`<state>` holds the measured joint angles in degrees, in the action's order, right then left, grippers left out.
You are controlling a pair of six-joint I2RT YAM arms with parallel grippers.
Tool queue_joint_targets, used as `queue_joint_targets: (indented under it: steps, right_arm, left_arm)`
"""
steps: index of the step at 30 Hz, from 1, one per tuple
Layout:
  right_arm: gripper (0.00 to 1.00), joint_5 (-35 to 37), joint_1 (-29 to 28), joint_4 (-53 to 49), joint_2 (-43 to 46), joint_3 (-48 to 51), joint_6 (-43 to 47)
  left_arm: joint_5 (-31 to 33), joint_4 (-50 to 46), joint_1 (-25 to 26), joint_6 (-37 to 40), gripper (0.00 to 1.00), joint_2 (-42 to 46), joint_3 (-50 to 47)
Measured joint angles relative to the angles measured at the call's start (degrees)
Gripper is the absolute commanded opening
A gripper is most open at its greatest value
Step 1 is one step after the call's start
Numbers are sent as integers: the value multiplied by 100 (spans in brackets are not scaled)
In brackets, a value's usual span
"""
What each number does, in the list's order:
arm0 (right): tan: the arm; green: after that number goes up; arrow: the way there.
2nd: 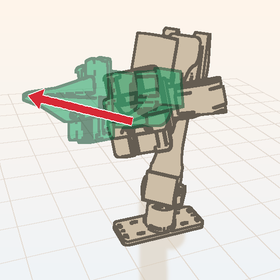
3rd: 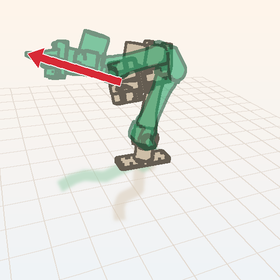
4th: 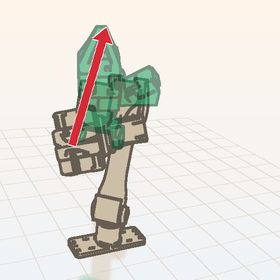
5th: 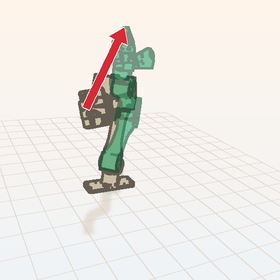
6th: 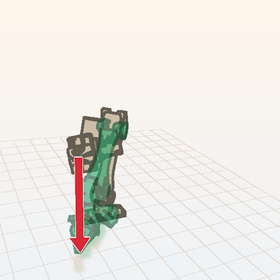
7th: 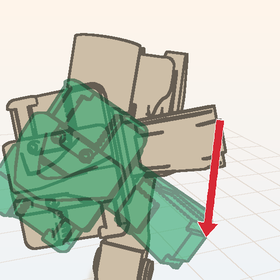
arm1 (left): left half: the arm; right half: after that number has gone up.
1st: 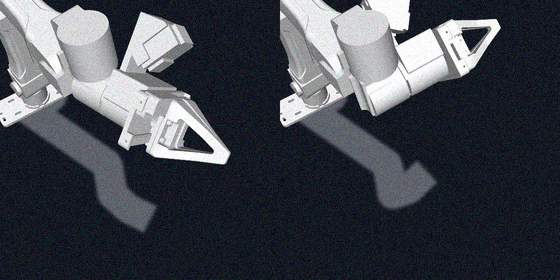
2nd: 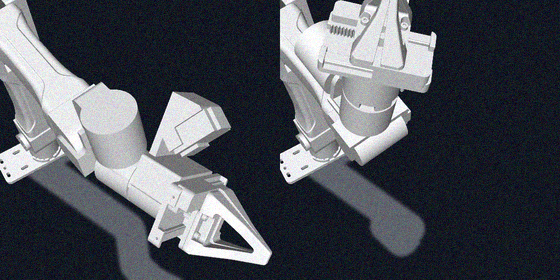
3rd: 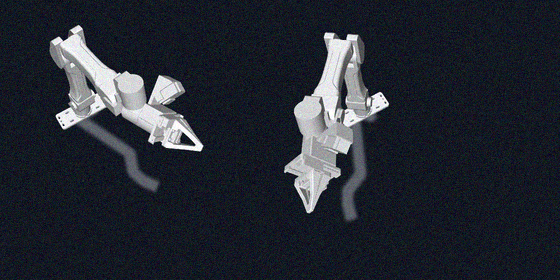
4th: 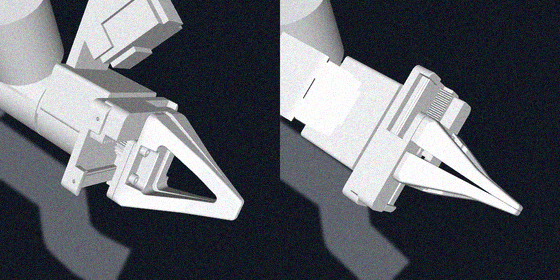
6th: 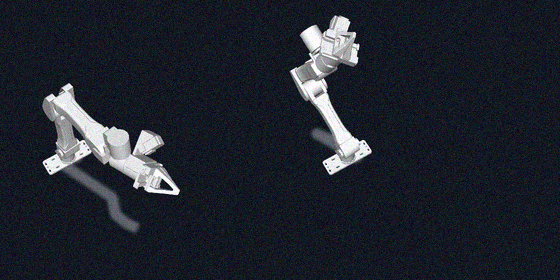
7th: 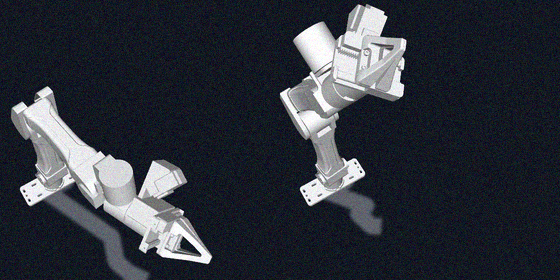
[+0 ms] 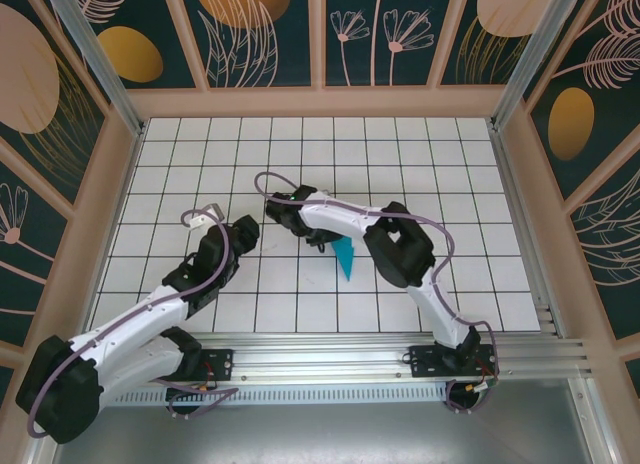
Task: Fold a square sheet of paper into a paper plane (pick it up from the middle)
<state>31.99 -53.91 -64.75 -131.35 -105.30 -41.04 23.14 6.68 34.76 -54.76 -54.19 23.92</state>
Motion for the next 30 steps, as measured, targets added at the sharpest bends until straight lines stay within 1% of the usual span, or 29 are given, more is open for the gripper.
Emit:
queue_joint_targets:
  steps: [3,4,5,7,10,13,15,16,17,18,19,20,21,22,23,25,27,28,30]
  right_arm:
    - [34,-356,-55,173,-52,-81,140]
    - [40,-476,-52,267,-42,-76,173]
    - [49,-608,-52,426,-22,-44,225]
    - [60,-857,-50,872,164,210,302]
    - [68,-1207,-50,1550,828,896,446]
    - [70,-1508,-13,2389,1932,1799,518]
    - [68,-1687,76,3064,2811,2522,522]
    - [65,-1786,166,3456,3294,2955,516]
    - [59,-1888,264,3786,3685,3322,503]
    - [56,-2050,439,4227,4144,3812,498]
    - [56,-2223,658,4704,4588,4345,459]
    - [53,-2385,844,5064,4898,4765,424]
    - [47,-2555,1099,5547,5237,5300,402]
    - [46,-2721,1351,5967,5539,5829,382]
    - [43,-2900,1517,6271,5720,6218,339]
    - [32,-3493,1762,6544,5853,6719,356]
    - [16,-4061,1847,6653,5720,6782,389]
    - [12,-4343,1856,6804,5626,6782,389]
    - [12,-4857,1843,7106,5434,6784,334]
  left_arm:
    - [31,-48,0,-4,57,31,-9]
    - [31,-55,0,-4,57,31,-11]
    - [28,-55,0,-4,57,28,-13]
    - [2,-50,0,2,58,-2,-15]
    - [-83,-46,0,44,60,-155,-13]
    - [-291,-46,0,118,62,-470,39]
    - [-476,-42,0,201,64,-719,131]
    - [-584,-26,0,251,65,-855,199]
    - [-688,2,0,284,65,-970,260]
    - [-813,48,0,323,66,-1095,330]
    - [-927,87,0,358,67,-1213,400]
    - [-1005,109,0,374,67,-1307,459]
    - [-1121,136,0,396,67,-1425,529]
    - [-1222,177,0,411,66,-1541,597]
    - [-1292,212,0,415,66,-1641,658]
    - [-1434,275,0,413,66,-1816,763]
    - [-1543,369,0,407,67,-1926,796]
    - [-1589,407,0,387,67,-1978,802]
    - [-1683,476,0,352,67,-2096,813]
